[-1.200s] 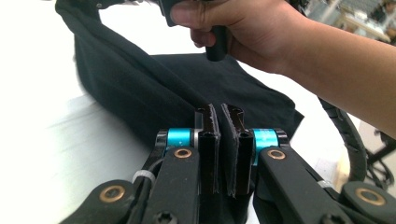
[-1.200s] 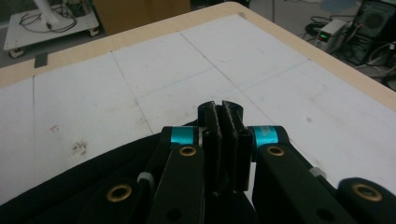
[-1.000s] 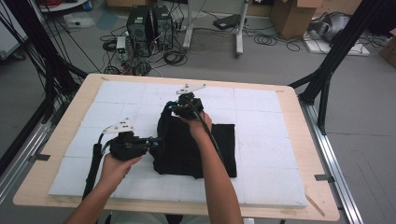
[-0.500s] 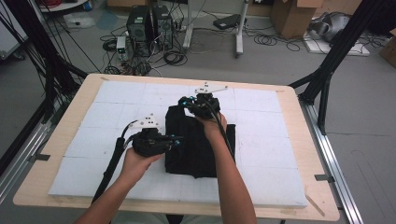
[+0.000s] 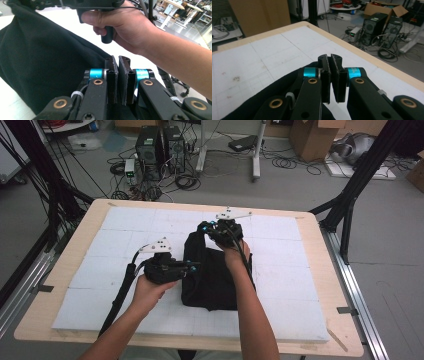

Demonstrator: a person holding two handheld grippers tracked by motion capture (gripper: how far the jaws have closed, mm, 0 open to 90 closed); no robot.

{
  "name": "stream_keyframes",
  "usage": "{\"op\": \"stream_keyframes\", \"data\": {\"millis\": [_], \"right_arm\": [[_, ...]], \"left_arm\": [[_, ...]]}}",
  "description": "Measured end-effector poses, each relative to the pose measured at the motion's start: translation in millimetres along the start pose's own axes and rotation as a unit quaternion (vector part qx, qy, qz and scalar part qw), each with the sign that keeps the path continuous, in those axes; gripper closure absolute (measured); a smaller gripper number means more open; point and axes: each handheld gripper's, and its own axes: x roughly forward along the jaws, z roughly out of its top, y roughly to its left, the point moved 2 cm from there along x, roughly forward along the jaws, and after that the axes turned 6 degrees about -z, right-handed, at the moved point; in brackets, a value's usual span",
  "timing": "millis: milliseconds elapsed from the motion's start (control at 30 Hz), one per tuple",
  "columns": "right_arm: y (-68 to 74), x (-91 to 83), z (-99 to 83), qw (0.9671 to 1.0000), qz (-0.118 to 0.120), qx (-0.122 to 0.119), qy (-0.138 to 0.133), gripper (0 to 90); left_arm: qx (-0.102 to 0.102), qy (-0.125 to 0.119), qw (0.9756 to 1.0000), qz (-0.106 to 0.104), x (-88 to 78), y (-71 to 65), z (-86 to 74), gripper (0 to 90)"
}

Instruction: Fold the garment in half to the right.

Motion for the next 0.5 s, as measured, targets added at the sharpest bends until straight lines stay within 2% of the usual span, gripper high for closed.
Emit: {"op": "stream_keyframes", "data": {"millis": [300, 500], "right_arm": [[-32.2, -30.8, -31.3, 0.9986, -0.047, 0.018, 0.017, 86.9], [-58.7, -56.4, -53.3, 0.9955, -0.083, 0.044, 0.017, 86.9]], "left_arm": [[0.003, 0.029, 0.9994, -0.018, 49.0, -7.7, -1.1, 84.6], [0.01, 0.042, 0.9986, -0.03, 84.1, -16.3, 1.8, 84.5]]}}
